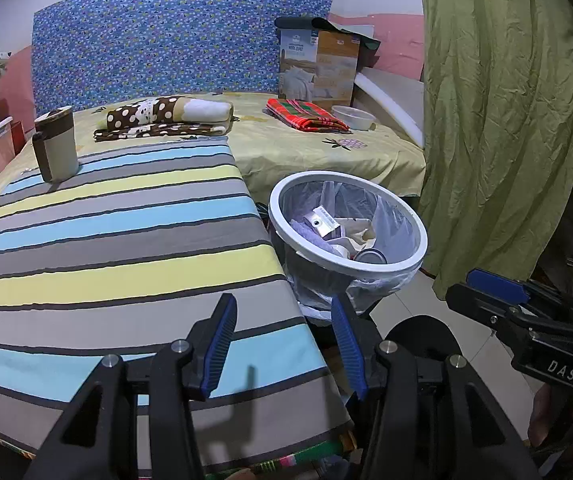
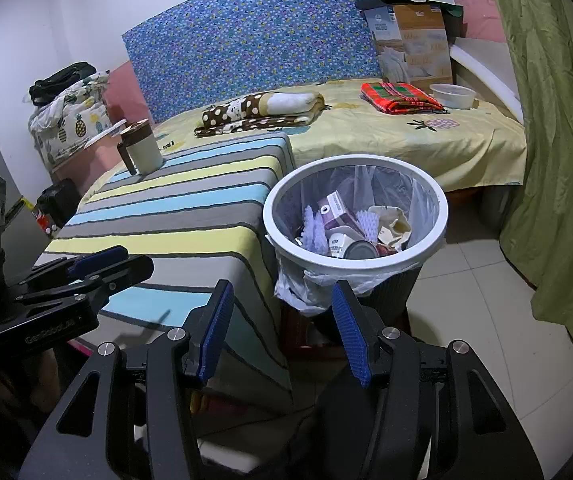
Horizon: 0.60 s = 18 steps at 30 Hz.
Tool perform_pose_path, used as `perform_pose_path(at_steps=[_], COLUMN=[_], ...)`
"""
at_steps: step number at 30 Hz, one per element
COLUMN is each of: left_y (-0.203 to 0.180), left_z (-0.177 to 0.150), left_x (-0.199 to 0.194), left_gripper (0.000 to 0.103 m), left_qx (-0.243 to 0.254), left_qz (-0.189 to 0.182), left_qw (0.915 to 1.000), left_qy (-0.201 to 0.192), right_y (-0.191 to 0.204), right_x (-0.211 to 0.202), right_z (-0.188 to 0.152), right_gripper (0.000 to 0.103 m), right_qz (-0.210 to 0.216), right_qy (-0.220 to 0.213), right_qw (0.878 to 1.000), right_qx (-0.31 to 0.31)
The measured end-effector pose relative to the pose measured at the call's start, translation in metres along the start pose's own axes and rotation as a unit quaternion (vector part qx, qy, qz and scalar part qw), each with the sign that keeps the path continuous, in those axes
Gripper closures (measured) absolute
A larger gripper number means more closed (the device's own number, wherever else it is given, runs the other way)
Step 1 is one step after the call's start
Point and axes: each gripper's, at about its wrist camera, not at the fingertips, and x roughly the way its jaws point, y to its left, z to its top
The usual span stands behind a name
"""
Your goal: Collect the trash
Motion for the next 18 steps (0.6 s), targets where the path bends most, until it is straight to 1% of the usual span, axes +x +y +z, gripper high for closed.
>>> perform_pose_path(at_steps=[18], left_y=[0.0018], left_z=[-0.0043], left_x=[-0.0013], left_gripper=[0.052], left_qx=[-0.004], left_qz=[0.002], left_qw=[1.0000], left_qy=[0.003], right_y=[0.0074], right_x=[-0.0011], right_z=[-0.0062], right_gripper=[0.050], right_qz=[0.001], right_qy=[0.003], right_qw=[1.000], right_qx=[-0.007])
